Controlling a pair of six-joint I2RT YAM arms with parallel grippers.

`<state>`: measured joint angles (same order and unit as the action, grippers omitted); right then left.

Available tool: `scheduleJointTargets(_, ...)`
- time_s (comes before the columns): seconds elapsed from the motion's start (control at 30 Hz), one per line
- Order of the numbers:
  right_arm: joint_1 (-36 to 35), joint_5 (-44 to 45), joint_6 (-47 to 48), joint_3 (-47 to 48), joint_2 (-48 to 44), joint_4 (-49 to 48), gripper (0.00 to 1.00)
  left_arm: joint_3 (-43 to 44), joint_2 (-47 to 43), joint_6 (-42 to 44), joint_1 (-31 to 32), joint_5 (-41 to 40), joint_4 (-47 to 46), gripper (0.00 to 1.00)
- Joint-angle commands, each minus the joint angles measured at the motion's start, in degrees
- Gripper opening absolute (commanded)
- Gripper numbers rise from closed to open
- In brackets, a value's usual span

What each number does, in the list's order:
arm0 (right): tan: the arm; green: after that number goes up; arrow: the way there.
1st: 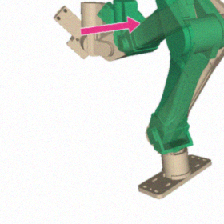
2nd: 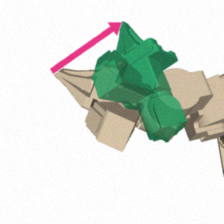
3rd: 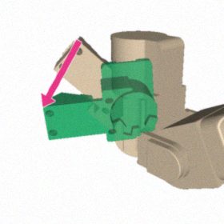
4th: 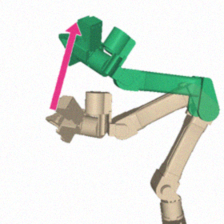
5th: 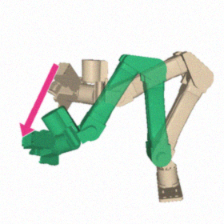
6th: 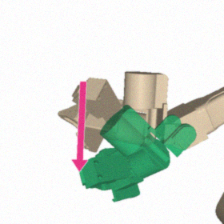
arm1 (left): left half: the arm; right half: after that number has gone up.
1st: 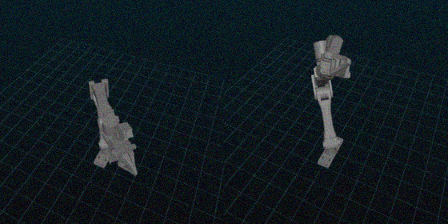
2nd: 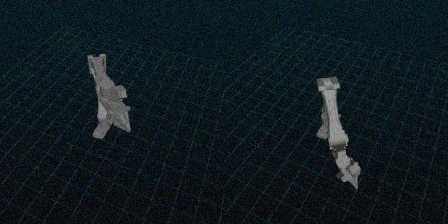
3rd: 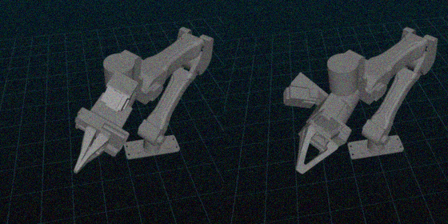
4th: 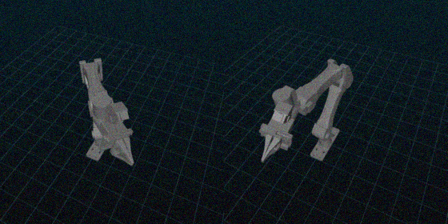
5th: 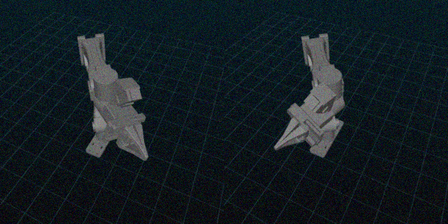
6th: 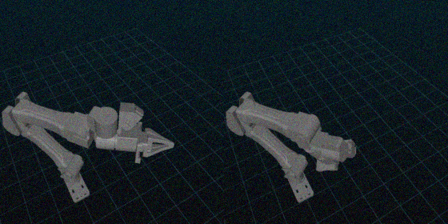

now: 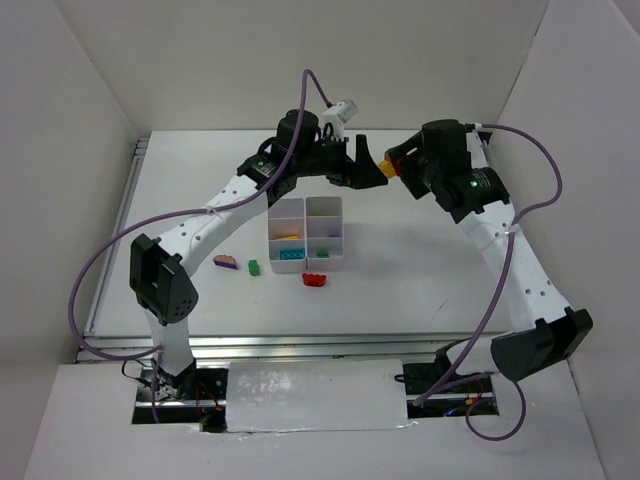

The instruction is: Sort the legos into containers by color

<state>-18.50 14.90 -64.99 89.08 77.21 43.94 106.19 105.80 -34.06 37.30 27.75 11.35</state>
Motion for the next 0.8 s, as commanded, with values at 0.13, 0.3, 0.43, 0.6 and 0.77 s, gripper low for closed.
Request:
scheduleJointTargets(0.13,-4.43,0.22,-1.45,-1.44,-3.90,-7.54,0.00,3.67,0.64,0.23,0.49,1.96,-4.06,0.91)
scheduleJointTargets(0.3,-7.25,2.15,-1.02,-2.51,-5.58,-10.46,0.00,2.18,-0.33,0.84,0.49,1.52,-3.89,0.80)
scheduleJointTargets(0.43,-7.69,1.54,-1.28,-2.15,-4.96,-9.75,0.00,1.83,-0.77,1.45,0.49,1.26,-3.71,0.64)
scheduleJointTargets(0.6,-7.60,1.89,-1.28,-2.95,-5.05,-10.28,0.00,1.47,-1.56,2.16,0.49,1.52,-3.36,0.11)
scheduleJointTargets(0.77,-6.73,3.74,0.57,-2.24,-3.56,-7.47,0.00,1.04,-2.61,4.09,0.41,1.52,-1.95,0.00)
